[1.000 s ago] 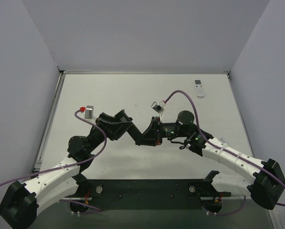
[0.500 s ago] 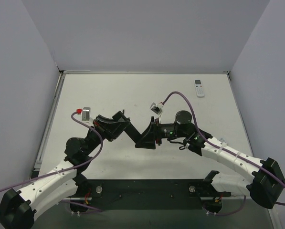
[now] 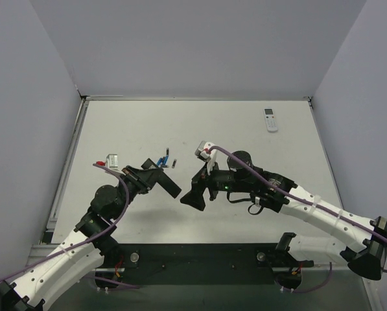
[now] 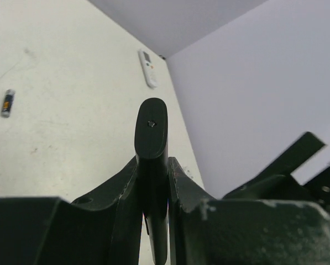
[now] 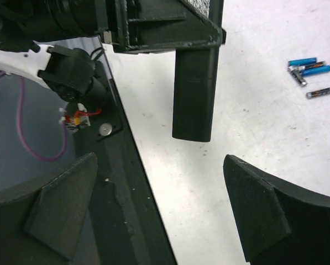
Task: Load the batteries into the remote control
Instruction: Adjust the remote control, then remove the battery cover from the remote control.
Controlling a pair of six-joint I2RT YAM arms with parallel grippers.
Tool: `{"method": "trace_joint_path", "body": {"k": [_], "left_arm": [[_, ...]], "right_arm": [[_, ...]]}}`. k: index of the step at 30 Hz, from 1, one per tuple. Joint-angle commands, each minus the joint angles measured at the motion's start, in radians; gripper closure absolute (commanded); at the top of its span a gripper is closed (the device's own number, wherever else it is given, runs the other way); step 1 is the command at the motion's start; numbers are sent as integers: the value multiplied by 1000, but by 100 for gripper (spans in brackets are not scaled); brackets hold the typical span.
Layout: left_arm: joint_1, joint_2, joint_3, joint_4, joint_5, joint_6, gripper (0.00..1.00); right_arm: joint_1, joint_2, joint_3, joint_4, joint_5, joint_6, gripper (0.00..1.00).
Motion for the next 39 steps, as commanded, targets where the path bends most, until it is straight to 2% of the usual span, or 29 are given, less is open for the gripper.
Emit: {"method": "trace_joint_path", "body": {"k": [1,11,26,32,36,39], "left_arm": [[-5,-12,40,-133,-95,-41,100],[-3,-18,43,-136,-98,-52,100],[-5,-20,39,-113,-92,-58,100],[-5,-18,39,-111,-92,-58,100],[-5,-14,39,-107,-93,-57,100],[-5,-17,40,-113,-113,-50,100]], "right_arm": [[72,60,105,-110,214,-170,9],[145,290,258,-127,307,-233,12],[165,456,349,-123,307,-222,22],[165,470,349,-124,314,-222,39],[165,461,334,-126,315,-222,67],[165,447,317,-135,314,-225,77]]}}
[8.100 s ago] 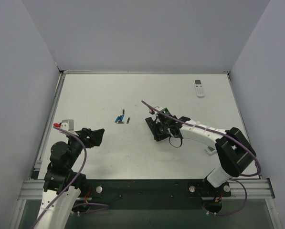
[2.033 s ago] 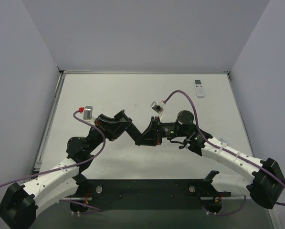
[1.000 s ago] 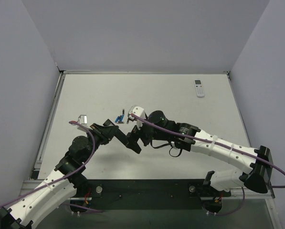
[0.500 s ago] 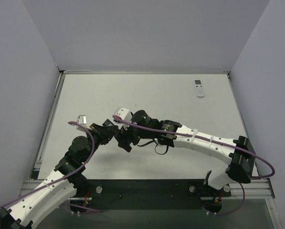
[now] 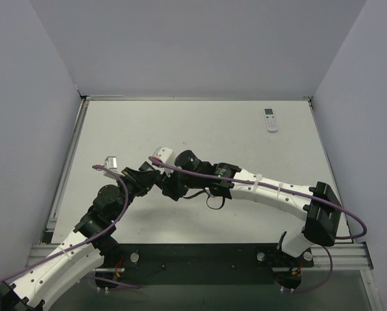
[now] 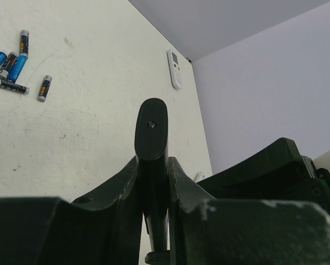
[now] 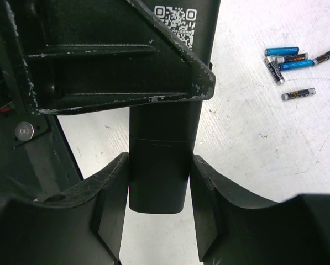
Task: Load the batteries into the remote control
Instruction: Remove the battery cover from the remote control, then place the battery cover at the center of the board.
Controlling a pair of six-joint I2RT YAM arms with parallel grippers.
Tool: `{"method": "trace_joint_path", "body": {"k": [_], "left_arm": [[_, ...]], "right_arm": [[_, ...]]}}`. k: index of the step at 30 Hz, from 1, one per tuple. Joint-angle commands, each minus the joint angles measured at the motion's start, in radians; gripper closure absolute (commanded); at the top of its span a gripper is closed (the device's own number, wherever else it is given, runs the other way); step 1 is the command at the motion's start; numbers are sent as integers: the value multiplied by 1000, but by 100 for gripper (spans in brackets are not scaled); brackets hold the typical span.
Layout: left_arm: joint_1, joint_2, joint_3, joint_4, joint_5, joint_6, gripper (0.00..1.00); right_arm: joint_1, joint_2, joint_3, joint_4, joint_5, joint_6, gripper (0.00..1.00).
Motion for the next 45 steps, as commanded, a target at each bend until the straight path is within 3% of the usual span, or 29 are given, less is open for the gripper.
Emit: {"method": "trace_joint_path", "body": {"k": [1,9,19,25,36,45], "left_arm": [[-2,-8,42,32,-26,7,100],[64,-11,85,-5,-74,56,100],[228,84,140,86,6,55,100],[268,96,126,168,-41,32,100],[357,55,122,176,-84,32,100],[441,73,143,181,27,45,100]], "right_arm": [[6,-31,-2,-10,8,-14,79],[9,-85,-96,-56,-1,-25,87],[36,-109,-191,-110,-27,-54,89],[58,-112,-217,-123,-21,-49,89],[59,-131,-259,-146,-3,-45,89],[56,-157,-263,-157,45,-43,91]]}}
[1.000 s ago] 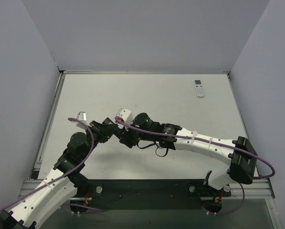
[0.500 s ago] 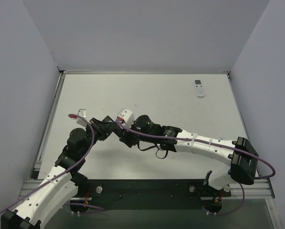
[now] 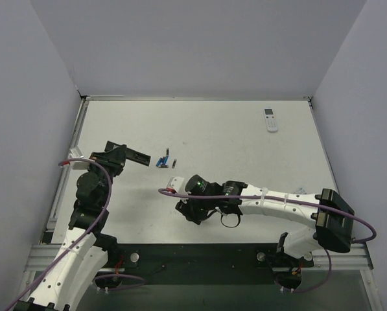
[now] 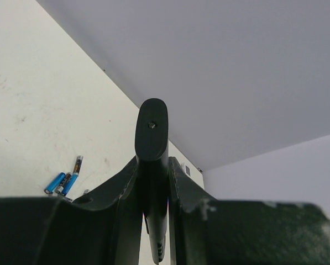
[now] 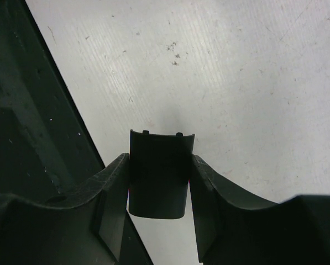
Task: Load the batteries into the remote control
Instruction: Place the battery cover at the center of the board.
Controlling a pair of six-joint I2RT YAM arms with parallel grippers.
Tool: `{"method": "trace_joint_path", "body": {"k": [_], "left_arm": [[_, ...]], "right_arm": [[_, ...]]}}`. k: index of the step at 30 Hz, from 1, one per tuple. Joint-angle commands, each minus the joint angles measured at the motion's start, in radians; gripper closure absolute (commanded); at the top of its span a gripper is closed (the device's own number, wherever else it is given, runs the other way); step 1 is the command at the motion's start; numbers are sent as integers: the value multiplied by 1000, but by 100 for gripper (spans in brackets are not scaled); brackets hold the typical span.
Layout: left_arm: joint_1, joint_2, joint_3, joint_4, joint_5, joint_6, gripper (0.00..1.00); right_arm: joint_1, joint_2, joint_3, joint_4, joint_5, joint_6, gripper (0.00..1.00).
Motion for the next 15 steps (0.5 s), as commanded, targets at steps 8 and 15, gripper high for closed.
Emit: {"method": "trace_joint_path", "body": {"k": [8,15], "left_arm": [[136,11,51,49,362,143,100],[199,141,88,132,724,212,100]], "right_arm": [[-222,-23,6,-88,132,160,89],[-459,86,-3,-98,198,306,87]]}}
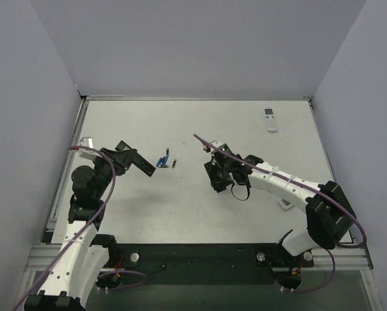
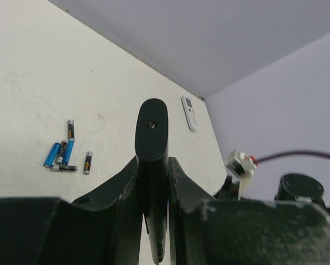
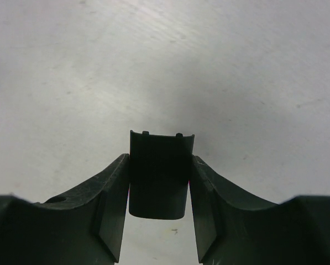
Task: Load the batteries into the remote control
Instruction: Place the battery cover at the center of the board, then pick up the battery from the center of the board.
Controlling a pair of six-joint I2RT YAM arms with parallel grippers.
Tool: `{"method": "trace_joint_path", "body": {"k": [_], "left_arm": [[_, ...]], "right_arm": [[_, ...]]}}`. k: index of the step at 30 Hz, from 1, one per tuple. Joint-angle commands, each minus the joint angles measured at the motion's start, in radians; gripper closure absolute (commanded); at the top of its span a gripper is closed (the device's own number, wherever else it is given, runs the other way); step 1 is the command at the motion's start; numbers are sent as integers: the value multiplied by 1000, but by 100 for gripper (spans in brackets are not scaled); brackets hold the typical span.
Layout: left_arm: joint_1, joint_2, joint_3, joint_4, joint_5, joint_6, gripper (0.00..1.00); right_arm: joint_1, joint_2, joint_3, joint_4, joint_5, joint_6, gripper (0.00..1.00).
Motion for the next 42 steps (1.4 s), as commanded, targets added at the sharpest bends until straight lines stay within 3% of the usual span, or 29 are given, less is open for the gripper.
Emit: {"method": "trace_joint_path", "body": {"k": [1,7,12,16,23,27,29,34,39,42], "left_arm": [[29,92,78,116,310,88,100],[111,204,113,165,576,112,100],[124,205,141,90,637,215,100],[124,194,84,142,648,217,100],[121,155,119,-63,610,322,100],[102,140,142,-192,556,367,100],[97,137,163,-257,506,399,100],[78,111,199,-379,437,453,100],[17,70,206,-463,392,523,100],[12,47,214,-514,336,557,100]], "right_arm": [[-104,79,-4,-44,85,131,87],[-195,204,5,-18,111,174,83],[-218,276,6,2,102,191,71],[-218,291,-6,16,105,201,62],[-217,202,8,10,97,204,13],[-213,121,48,31,52,168,5],[-220,69,54,77,-43,172,0],[-272,21,23,353,-246,290,0],[-260,187,241,215,-268,312,4],[-230,268,325,169,-191,368,10]]}}
